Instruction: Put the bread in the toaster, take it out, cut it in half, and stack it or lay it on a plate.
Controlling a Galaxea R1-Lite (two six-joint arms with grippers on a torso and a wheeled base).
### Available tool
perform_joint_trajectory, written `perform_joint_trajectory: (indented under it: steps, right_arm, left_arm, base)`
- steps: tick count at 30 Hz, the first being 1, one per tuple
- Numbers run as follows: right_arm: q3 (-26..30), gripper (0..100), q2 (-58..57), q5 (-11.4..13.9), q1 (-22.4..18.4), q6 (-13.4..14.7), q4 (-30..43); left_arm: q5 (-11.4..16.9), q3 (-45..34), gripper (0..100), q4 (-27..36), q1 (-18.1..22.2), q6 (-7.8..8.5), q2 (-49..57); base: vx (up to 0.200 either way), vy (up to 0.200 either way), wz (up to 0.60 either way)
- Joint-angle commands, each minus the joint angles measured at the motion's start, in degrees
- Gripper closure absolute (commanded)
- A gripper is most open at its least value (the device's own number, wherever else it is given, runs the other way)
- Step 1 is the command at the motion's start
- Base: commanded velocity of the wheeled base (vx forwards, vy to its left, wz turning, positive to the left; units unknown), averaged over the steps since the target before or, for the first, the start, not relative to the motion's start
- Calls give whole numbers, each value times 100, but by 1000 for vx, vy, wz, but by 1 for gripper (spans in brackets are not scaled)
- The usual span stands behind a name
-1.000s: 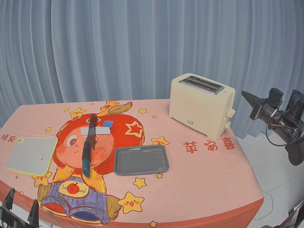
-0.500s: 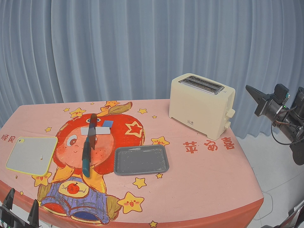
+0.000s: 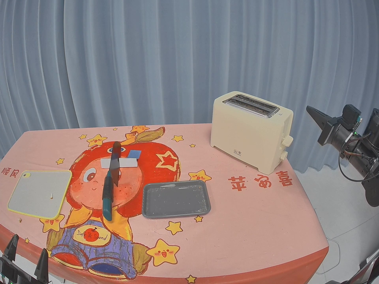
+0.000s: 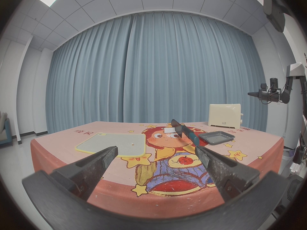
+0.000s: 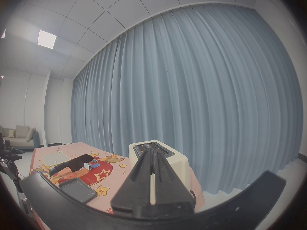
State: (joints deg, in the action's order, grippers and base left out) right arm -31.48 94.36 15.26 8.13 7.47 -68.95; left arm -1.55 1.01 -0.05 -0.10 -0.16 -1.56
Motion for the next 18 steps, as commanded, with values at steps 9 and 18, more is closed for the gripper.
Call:
perform_joint_trajectory:
  steps: [9, 18]
  right_arm:
    - [1, 100, -49, -6, 101, 0, -13]
    - [10, 100, -84, -6, 119, 0, 4]
  left_arm:
    - [-3, -101, 0, -4, -8, -2, -2]
    - [-3, -101, 0, -4, 1, -2, -2]
  base:
    - [0, 0, 0]
    - [0, 0, 0]
